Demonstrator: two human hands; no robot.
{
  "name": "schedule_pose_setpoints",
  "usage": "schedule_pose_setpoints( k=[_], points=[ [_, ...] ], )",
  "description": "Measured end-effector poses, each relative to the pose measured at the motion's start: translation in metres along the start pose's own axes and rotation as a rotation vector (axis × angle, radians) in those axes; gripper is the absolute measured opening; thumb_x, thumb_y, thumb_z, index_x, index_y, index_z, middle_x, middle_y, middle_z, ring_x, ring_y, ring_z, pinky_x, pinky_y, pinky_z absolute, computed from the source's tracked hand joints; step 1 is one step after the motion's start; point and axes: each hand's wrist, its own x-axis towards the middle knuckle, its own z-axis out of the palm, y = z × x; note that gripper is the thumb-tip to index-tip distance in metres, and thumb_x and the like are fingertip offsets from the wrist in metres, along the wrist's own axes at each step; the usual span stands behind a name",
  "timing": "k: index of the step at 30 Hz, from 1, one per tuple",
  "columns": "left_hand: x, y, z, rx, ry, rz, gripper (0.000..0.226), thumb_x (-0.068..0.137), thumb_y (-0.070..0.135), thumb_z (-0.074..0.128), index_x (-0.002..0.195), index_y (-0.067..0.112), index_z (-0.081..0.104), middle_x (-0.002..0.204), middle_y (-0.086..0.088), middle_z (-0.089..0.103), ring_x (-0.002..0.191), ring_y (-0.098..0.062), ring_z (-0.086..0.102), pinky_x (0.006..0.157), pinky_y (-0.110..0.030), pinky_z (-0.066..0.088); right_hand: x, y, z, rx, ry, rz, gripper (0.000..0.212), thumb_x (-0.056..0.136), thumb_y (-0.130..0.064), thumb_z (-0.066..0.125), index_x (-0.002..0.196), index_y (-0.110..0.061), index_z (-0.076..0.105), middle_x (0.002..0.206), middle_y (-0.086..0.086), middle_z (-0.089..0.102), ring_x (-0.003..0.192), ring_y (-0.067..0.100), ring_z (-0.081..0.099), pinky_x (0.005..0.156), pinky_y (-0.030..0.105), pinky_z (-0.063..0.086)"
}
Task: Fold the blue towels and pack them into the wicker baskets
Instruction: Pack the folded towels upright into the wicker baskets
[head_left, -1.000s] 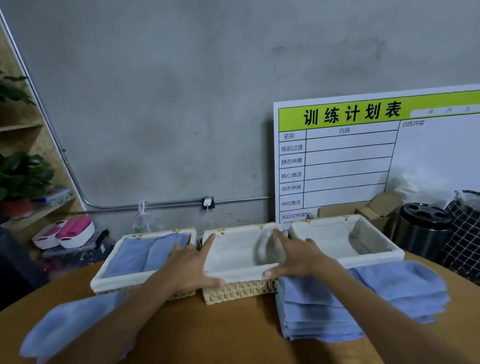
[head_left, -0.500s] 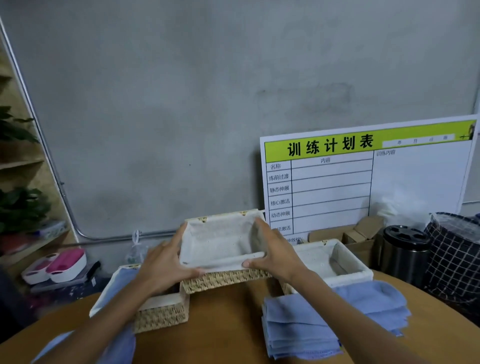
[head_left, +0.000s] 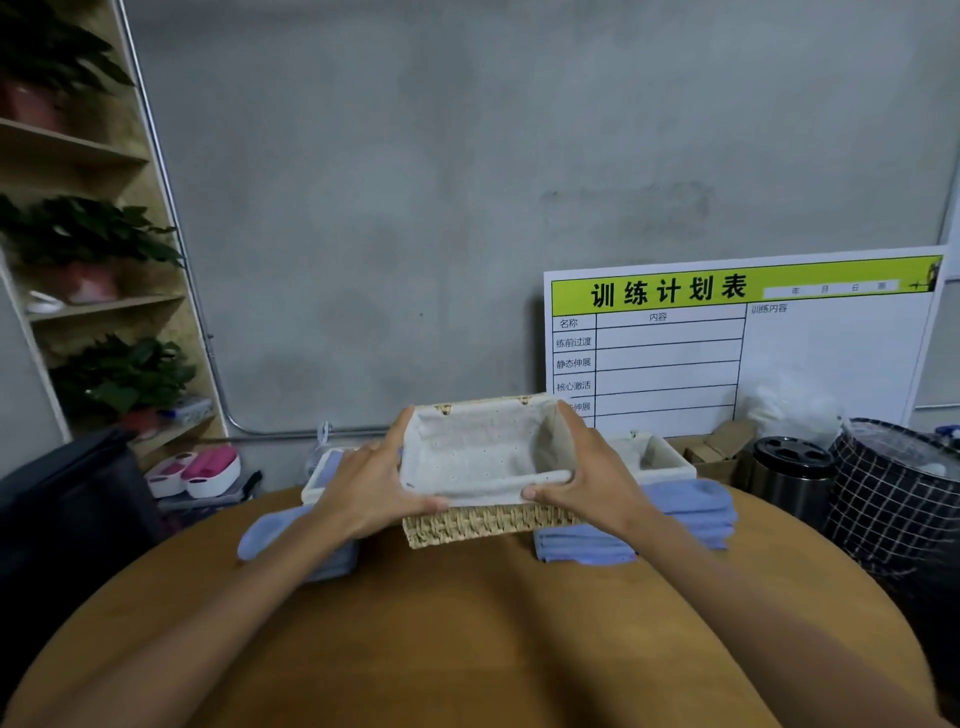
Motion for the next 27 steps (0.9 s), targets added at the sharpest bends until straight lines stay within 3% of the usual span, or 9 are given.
schedule_pose_setpoints(
  k=[4, 8, 11, 13, 15, 17, 19, 24, 27],
  points=[
    [-0.055, 0.011, 0.014, 0.031, -0.040, 0.022, 0.133, 0.051, 0.087, 0.065, 0.143, 0.059, -0.026, 0.121, 0.001, 0.068, 0.112, -0.020, 0.061, 0.095, -0.039, 0.050, -0.072, -0.003, 0.005, 0.064, -0.031, 0.091, 0.116, 0.066, -0.058, 0.084, 0.153, -0.045, 0.009, 0.143, -0.006, 0.041, 0.130, 0.013, 0.042, 0.098, 0.029, 0.040],
    [-0.109, 0.011, 0.033, 0.030, -0.118, 0.038, 0.132, 0.057, 0.083, 0.068, 0.151, 0.051, -0.019, 0.132, 0.006, 0.063, 0.118, -0.016, 0.057, 0.104, -0.037, 0.044, -0.130, -0.003, 0.021, 0.054, -0.061, 0.107, 0.114, 0.065, -0.058, 0.083, 0.152, -0.049, 0.010, 0.141, -0.008, 0.043, 0.120, 0.007, 0.044, 0.092, 0.025, 0.043],
    [-0.135, 0.005, 0.047, 0.062, -0.172, 0.024, 0.132, 0.054, 0.090, 0.063, 0.142, 0.057, -0.030, 0.099, 0.005, 0.065, 0.092, -0.012, 0.059, 0.082, -0.030, 0.046, -0.158, -0.002, 0.037, 0.114, -0.083, 0.152, 0.118, 0.064, -0.052, 0.087, 0.154, -0.046, 0.011, 0.142, -0.017, 0.037, 0.116, 0.001, 0.041, 0.085, 0.014, 0.043],
    [-0.145, 0.001, 0.055, 0.107, -0.193, 0.013, 0.134, 0.053, 0.093, 0.061, 0.146, 0.053, -0.027, 0.081, 0.006, 0.056, 0.080, -0.011, 0.052, 0.072, -0.029, 0.037, -0.172, 0.000, 0.047, 0.168, -0.104, 0.176, 0.119, 0.064, -0.050, 0.088, 0.153, -0.050, 0.009, 0.137, -0.023, 0.033, 0.112, 0.003, 0.044, 0.091, 0.020, 0.049],
    [-0.153, -0.004, 0.065, 0.165, -0.223, 0.006, 0.135, 0.054, 0.094, 0.058, 0.150, 0.046, -0.024, 0.079, 0.007, 0.052, 0.079, -0.009, 0.049, 0.080, -0.028, 0.038, -0.182, 0.005, 0.056, 0.134, -0.127, 0.183, 0.116, 0.066, -0.054, 0.086, 0.152, -0.050, 0.008, 0.134, -0.024, 0.033, 0.117, 0.003, 0.043, 0.097, 0.024, 0.045],
    [-0.158, -0.011, 0.075, 0.174, -0.249, -0.007, 0.137, 0.053, 0.095, 0.057, 0.152, 0.044, -0.024, 0.083, 0.009, 0.054, 0.082, -0.008, 0.050, 0.092, -0.027, 0.039, -0.189, 0.009, 0.064, 0.091, -0.147, 0.190, 0.114, 0.067, -0.057, 0.084, 0.152, -0.051, 0.008, 0.131, -0.021, 0.035, 0.119, 0.005, 0.043, 0.087, 0.018, 0.041],
    [-0.157, -0.018, 0.083, 0.154, -0.244, -0.017, 0.138, 0.053, 0.094, 0.058, 0.152, 0.043, -0.024, 0.082, 0.010, 0.054, 0.082, -0.007, 0.050, 0.095, -0.028, 0.040, -0.191, 0.013, 0.069, 0.091, -0.131, 0.200, 0.112, 0.067, -0.057, 0.084, 0.151, -0.052, 0.009, 0.129, -0.022, 0.034, 0.117, 0.002, 0.042, 0.082, 0.015, 0.038],
    [-0.149, -0.032, 0.087, 0.122, -0.241, 0.005, 0.137, 0.053, 0.096, 0.056, 0.151, 0.044, -0.025, 0.085, 0.008, 0.060, 0.089, -0.009, 0.054, 0.100, -0.032, 0.039, -0.183, 0.018, 0.074, 0.085, -0.113, 0.172, 0.109, 0.068, -0.055, 0.085, 0.148, -0.056, 0.011, 0.132, -0.025, 0.034, 0.114, -0.005, 0.037, 0.087, 0.019, 0.038],
    [-0.150, -0.038, 0.089, 0.083, -0.218, 0.000, 0.136, 0.052, 0.095, 0.057, 0.150, 0.048, -0.025, 0.097, 0.008, 0.064, 0.099, -0.011, 0.055, 0.104, -0.033, 0.037, -0.182, 0.017, 0.077, 0.064, -0.097, 0.154, 0.108, 0.069, -0.054, 0.084, 0.142, -0.063, 0.006, 0.130, -0.027, 0.032, 0.112, -0.011, 0.033, 0.087, 0.018, 0.035]
  ],
)
